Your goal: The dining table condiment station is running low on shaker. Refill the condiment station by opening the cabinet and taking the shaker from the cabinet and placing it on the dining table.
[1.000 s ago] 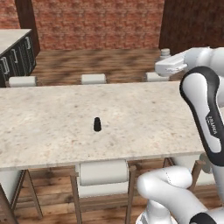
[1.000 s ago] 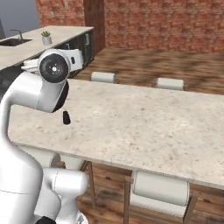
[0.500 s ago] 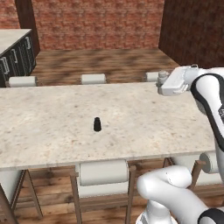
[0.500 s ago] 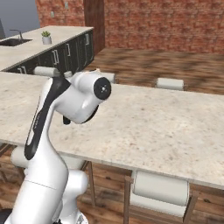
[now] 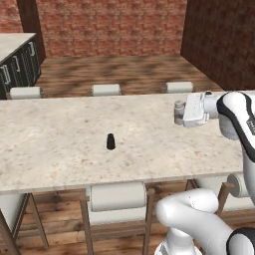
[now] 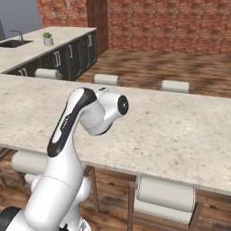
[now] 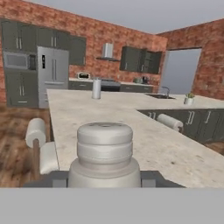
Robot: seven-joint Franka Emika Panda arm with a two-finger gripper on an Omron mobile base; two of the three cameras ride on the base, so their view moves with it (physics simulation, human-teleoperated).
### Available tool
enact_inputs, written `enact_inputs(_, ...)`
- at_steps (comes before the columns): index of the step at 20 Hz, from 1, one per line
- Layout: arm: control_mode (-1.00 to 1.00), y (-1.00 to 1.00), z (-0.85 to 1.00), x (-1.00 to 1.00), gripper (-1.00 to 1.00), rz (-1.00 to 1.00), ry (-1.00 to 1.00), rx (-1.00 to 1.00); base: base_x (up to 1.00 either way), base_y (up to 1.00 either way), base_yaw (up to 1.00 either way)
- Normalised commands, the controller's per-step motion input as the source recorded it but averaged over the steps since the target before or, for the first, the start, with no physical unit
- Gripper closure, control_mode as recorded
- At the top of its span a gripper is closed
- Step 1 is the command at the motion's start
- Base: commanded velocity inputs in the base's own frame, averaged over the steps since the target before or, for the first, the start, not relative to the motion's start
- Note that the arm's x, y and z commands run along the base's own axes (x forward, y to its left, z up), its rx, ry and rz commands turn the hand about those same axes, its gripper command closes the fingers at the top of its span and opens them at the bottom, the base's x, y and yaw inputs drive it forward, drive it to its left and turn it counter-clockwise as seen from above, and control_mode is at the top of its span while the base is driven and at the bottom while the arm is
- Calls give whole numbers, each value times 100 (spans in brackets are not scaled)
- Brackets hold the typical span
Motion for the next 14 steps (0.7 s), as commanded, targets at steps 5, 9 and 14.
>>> enact_inputs(5,-100,18,-67,1,100,2,1,1,0,0,0)
enact_inputs(9,-100,38,-78,0,100,0,3,3,0,0,0)
enact_inputs(14,-100,38,-74,5,100,1,8,1,0,0,0)
